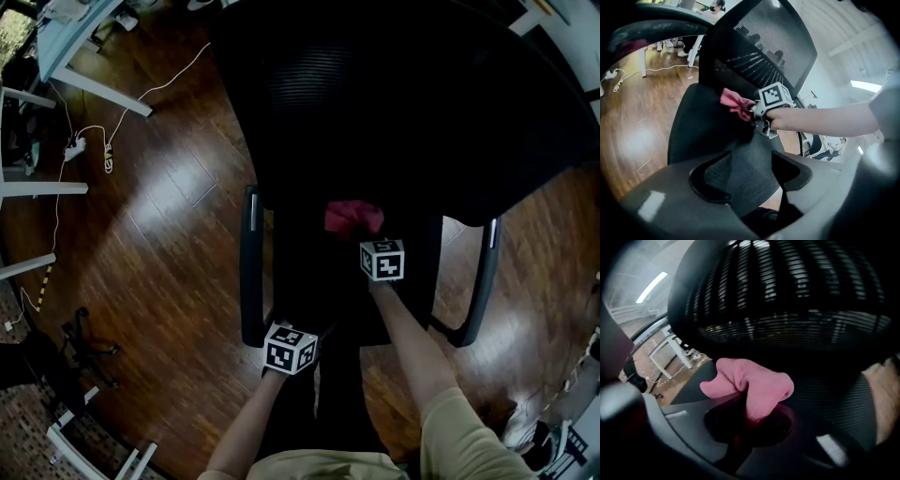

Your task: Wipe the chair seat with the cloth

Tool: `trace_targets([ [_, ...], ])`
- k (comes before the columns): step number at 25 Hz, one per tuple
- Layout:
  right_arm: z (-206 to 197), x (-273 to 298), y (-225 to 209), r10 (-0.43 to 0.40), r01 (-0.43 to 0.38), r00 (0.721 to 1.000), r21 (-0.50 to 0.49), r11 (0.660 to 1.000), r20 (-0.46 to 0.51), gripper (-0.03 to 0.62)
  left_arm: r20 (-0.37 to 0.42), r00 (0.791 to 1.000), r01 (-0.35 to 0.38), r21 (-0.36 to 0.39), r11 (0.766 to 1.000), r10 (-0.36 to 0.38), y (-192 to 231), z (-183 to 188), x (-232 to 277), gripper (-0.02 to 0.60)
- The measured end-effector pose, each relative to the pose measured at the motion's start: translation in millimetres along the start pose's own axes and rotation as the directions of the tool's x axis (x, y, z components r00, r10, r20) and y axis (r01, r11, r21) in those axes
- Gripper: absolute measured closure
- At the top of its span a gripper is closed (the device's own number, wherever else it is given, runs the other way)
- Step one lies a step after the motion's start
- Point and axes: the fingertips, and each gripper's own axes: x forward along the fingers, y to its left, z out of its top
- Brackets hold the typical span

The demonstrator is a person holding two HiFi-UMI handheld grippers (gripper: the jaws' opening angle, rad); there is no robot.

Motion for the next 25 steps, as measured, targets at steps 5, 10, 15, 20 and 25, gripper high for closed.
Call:
trace_targets([
  [5, -15, -81, -176, -0.329, 0.313, 0.944, 0.21, 0.926, 0.041, 0.58, 0.004, 0.999, 0.04, 0.006, 0.999, -0.04, -19, 7, 16, 0.324],
  [10, -28, -105, -218, -0.473, 0.436, 0.881, 0.336, 0.835, 0.032, 0.58, -0.012, 1.0, 0.028, 0.002, 1.0, -0.028, -18, 4, 25, 0.325],
  [15, 18, -51, -50, 0.036, -0.068, 0.988, 0.217, 0.974, 0.15, 0.58, -0.021, 0.999, -0.025, -0.032, 0.999, 0.024, 1, -7, 15, 0.314],
  [20, 28, 7, 180, 0.508, -0.508, 0.861, 0.042, 0.86, 0.029, 0.58, -0.012, 0.998, -0.07, -0.075, 0.995, 0.069, 19, -14, 1, 0.314],
  [25, 3, 40, 178, 0.398, -0.393, 0.915, 0.078, 0.916, -0.062, 0.58, -0.048, 0.996, -0.074, -0.031, 0.997, 0.072, 17, -20, 1, 0.313],
])
